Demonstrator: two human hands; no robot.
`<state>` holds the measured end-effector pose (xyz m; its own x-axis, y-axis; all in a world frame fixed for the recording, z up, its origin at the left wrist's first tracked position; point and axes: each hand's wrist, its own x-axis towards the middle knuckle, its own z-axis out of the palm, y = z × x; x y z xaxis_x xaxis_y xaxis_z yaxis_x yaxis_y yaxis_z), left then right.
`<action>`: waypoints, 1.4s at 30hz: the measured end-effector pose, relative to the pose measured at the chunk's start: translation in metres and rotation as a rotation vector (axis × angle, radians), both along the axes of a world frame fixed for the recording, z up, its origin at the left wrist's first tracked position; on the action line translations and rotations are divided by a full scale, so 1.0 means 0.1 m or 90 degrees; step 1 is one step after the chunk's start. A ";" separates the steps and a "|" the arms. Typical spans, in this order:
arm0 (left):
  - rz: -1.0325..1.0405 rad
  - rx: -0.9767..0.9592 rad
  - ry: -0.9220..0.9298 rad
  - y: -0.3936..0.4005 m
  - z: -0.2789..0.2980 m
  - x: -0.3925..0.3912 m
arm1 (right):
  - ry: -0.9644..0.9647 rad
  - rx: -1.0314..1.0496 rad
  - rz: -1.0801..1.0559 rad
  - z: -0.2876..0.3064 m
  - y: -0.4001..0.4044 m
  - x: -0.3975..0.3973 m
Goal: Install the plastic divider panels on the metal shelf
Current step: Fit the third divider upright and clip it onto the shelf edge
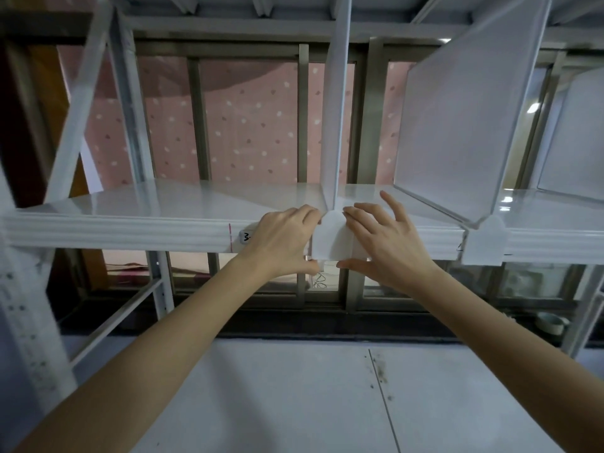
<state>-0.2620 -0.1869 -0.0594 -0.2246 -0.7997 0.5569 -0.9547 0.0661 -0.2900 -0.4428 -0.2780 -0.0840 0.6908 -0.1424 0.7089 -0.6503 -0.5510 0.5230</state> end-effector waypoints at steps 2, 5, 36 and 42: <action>-0.004 -0.007 0.007 0.00 0.00 0.03 | -0.005 -0.005 -0.002 -0.01 0.01 0.01; -0.009 -0.020 -0.026 -0.02 0.00 0.07 | -0.010 -0.011 -0.005 0.00 0.03 0.04; 0.031 -0.070 0.001 0.40 -0.04 1.21 | -0.071 0.066 0.182 -0.03 0.30 1.28; 0.037 -0.017 0.117 0.46 -0.09 1.42 | -0.080 0.072 0.221 -0.04 0.37 1.60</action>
